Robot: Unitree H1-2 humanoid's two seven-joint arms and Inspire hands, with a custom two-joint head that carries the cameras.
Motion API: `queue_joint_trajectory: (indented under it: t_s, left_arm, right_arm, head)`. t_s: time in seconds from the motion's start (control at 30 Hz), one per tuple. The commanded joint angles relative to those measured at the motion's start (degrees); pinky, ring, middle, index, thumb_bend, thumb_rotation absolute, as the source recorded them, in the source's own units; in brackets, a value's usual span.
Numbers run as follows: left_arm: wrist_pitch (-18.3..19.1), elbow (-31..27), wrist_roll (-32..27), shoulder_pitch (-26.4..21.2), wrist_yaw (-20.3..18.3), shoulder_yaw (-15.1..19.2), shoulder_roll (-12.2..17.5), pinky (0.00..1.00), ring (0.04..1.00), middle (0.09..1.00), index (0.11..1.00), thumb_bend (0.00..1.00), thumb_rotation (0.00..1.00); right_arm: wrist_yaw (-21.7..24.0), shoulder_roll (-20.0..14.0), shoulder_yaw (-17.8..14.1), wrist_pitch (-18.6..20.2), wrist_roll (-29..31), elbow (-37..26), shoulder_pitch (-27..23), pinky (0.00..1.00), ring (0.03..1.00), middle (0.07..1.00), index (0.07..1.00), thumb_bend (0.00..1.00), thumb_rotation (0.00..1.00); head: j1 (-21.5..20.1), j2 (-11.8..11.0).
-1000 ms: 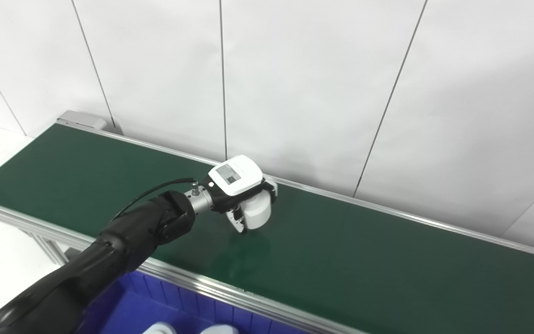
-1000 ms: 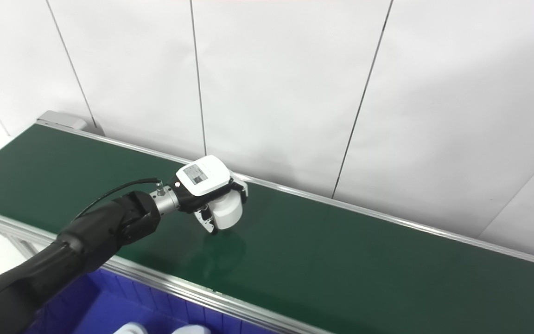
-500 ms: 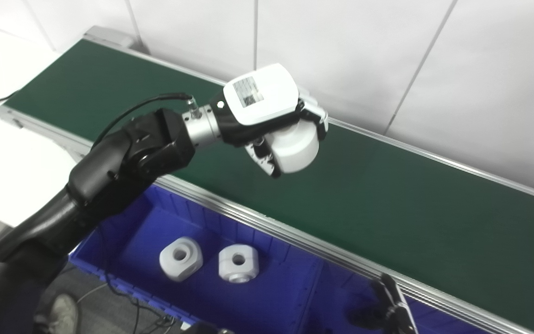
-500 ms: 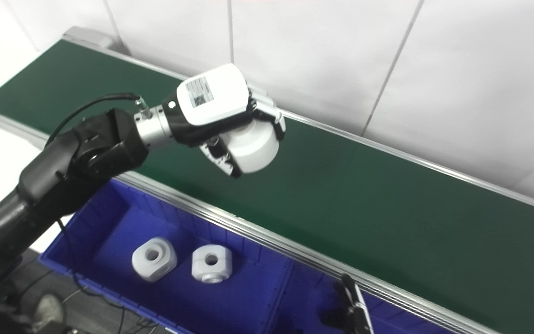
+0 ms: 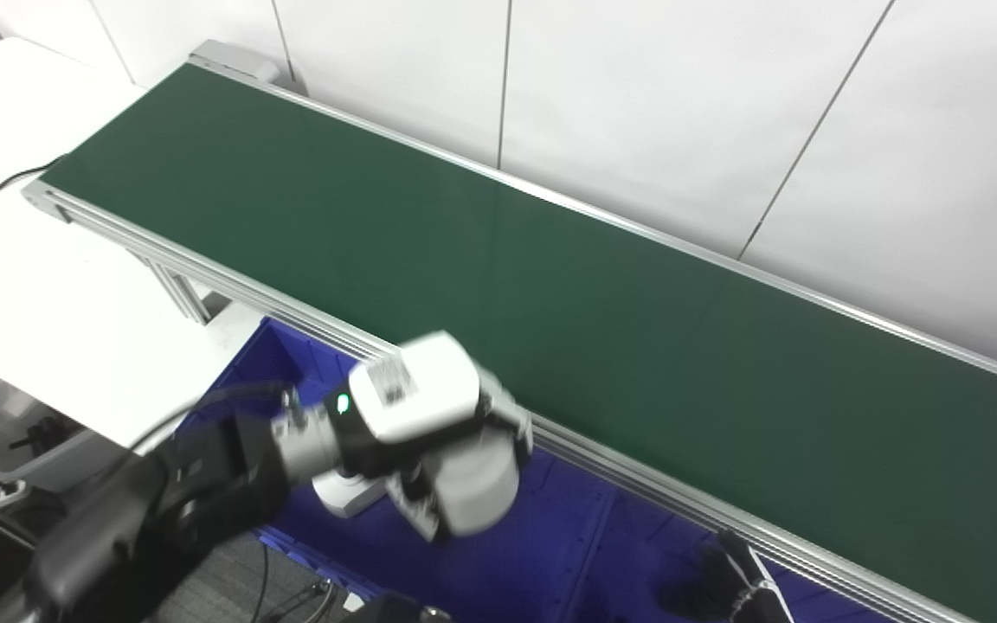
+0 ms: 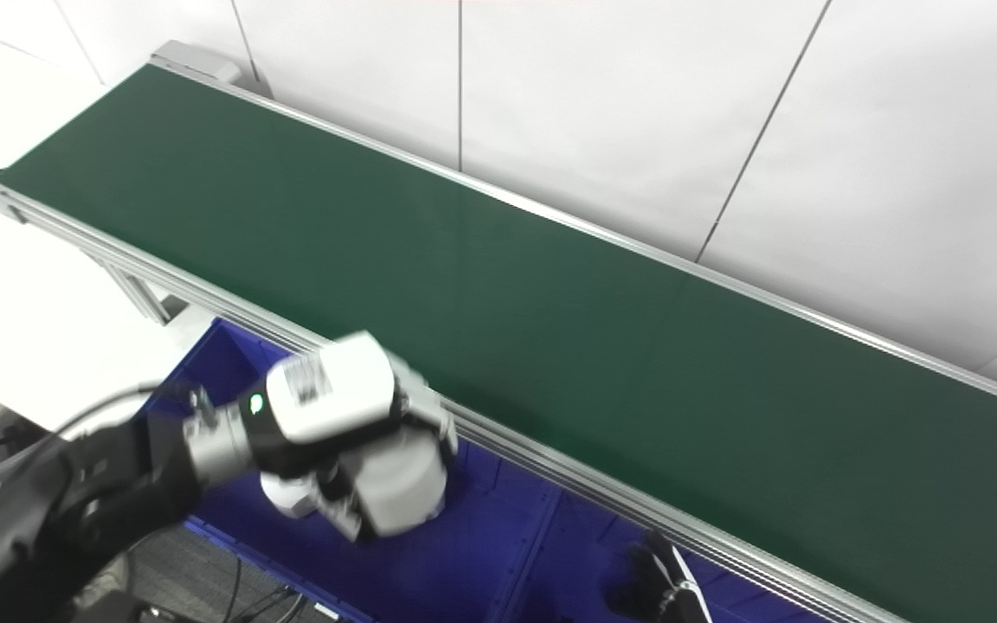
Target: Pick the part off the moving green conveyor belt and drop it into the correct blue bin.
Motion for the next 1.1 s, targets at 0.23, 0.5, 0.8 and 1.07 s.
queue_joint_trajectory:
  t_s: [0.23, 0.5, 0.8, 1.07]
  left_arm:
    - [-3.7, 14.9, 11.8, -4.0, 8.1, -6.4, -5.8, 0.35, 0.385, 0.473, 0.540, 0.50, 0.00]
    - [-2.3, 22.0, 17.4, -7.4, 10.6, -11.5, -6.8, 0.38, 0.402, 0.456, 0.539, 0.50, 0.00]
    - [-1.4, 20.0, 13.2, -7.2, 7.6, -11.7, -5.3, 0.52, 0.598, 0.632, 0.635, 0.72, 0.16]
    - [0.3, 15.0, 11.2, -6.5, 3.2, -11.5, -4.2, 0.65, 0.715, 0.747, 0.750, 0.91, 0.47]
  right_arm:
    - [0.5, 0.6, 0.3, 0.1, -0.3, -1.6, -0.6, 0.94, 0.895, 0.849, 0.874, 0.94, 1.00]
    - [0.5, 0.8, 0.8, -0.1, -1.5, -1.5, -0.8, 0.92, 0.888, 0.840, 0.874, 0.91, 1.00]
    - [0.2, 1.3, 1.5, 0.0, -2.7, -2.0, -0.7, 0.91, 0.874, 0.825, 0.860, 0.90, 1.00]
    - [0.6, 0.9, 1.6, 0.3, -2.4, -2.6, -0.2, 0.91, 0.875, 0.829, 0.859, 0.89, 1.00]
  head:
    - [-1.5, -0.3]
    - [-2.3, -0.2]
    - [-3.7, 0.1]
    - [-4.0, 0.2]
